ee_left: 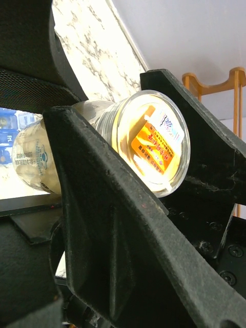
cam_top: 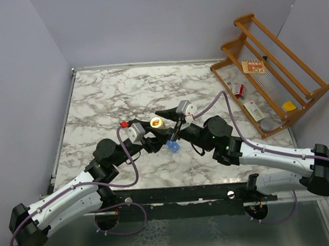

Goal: Sort the pills into containers
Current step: Screw the lid of the pill bottle onto the pill bottle.

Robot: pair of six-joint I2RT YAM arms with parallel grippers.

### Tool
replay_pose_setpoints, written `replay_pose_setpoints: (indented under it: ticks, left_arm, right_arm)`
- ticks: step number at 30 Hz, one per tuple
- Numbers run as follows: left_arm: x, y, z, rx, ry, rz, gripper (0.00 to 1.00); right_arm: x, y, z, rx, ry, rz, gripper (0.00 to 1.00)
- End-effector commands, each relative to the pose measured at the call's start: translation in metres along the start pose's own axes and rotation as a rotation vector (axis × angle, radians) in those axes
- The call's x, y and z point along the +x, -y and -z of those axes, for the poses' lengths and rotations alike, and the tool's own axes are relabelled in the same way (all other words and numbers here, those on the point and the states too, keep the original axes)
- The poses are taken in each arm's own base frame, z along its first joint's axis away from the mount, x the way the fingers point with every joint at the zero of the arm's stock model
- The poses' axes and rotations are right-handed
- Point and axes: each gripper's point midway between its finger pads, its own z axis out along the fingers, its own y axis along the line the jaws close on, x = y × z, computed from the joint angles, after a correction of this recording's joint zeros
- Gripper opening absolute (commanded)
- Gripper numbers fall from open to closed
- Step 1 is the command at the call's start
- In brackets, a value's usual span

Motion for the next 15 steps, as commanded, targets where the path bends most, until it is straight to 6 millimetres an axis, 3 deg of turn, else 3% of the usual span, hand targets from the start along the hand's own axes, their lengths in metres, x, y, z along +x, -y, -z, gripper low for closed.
replay_pose_setpoints:
  ticks: [1, 15]
  left_arm:
    - [-0.057, 0.013, -0.004, 0.065, 0.184, -0.035, 0.00]
    - [-0.046, 0.014, -0.008, 0.077, 0.139, -0.035, 0.00]
  right_arm:
    - [0.035, 0.002, 0.013, 0.008, -0.128, 0.046, 0.61]
    - [0.003, -0.011, 0.023, -0.078, -0.075, 0.014, 0.63]
